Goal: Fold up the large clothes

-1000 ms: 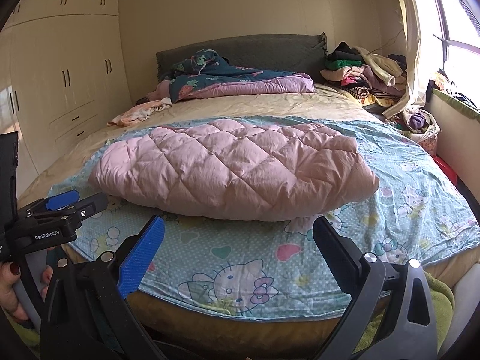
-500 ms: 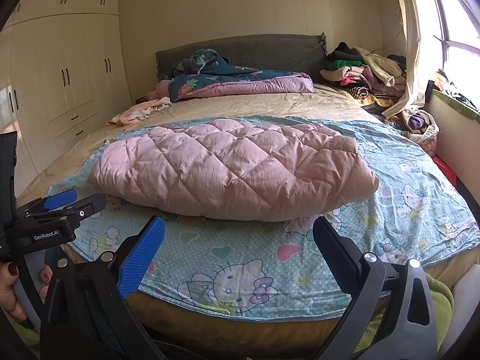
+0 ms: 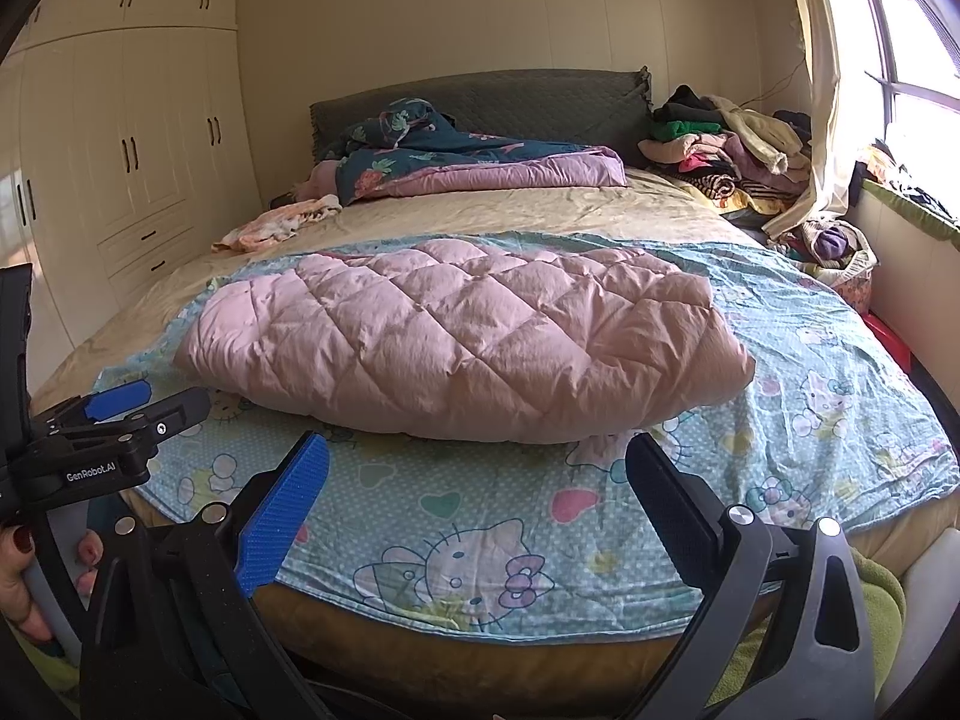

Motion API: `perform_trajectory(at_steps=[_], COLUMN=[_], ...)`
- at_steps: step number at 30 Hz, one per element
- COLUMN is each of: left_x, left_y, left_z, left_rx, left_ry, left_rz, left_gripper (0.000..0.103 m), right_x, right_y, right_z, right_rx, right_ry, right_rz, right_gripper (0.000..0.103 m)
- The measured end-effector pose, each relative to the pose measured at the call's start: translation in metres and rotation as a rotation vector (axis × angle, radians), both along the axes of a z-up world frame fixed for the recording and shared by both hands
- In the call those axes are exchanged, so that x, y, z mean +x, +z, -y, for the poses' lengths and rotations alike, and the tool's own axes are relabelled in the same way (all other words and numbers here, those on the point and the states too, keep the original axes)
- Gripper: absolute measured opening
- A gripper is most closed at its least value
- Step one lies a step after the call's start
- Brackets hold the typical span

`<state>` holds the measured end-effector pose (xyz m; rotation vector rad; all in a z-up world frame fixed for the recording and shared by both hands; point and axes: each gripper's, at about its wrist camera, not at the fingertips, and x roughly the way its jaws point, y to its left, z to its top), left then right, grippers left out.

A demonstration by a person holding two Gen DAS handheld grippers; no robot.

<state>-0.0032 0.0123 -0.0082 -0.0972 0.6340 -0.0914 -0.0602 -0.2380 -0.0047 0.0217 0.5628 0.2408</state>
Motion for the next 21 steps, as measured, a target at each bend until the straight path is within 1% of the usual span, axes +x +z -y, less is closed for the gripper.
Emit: perform_trajectory(at_steps=[21], left_x=[-0.001], left_y=[0.0016], left_z=[-0.0018], left_rx=[0.006], left_ry=[0.004], left_rz=[-0.002], left_gripper=[0.094], right_x=[-0.0005], right_y=[0.0004], right_z=[0.0], right_rx=[-0.003], right_ry=[0.0], right_rz=[0.0], right_gripper=[0.099])
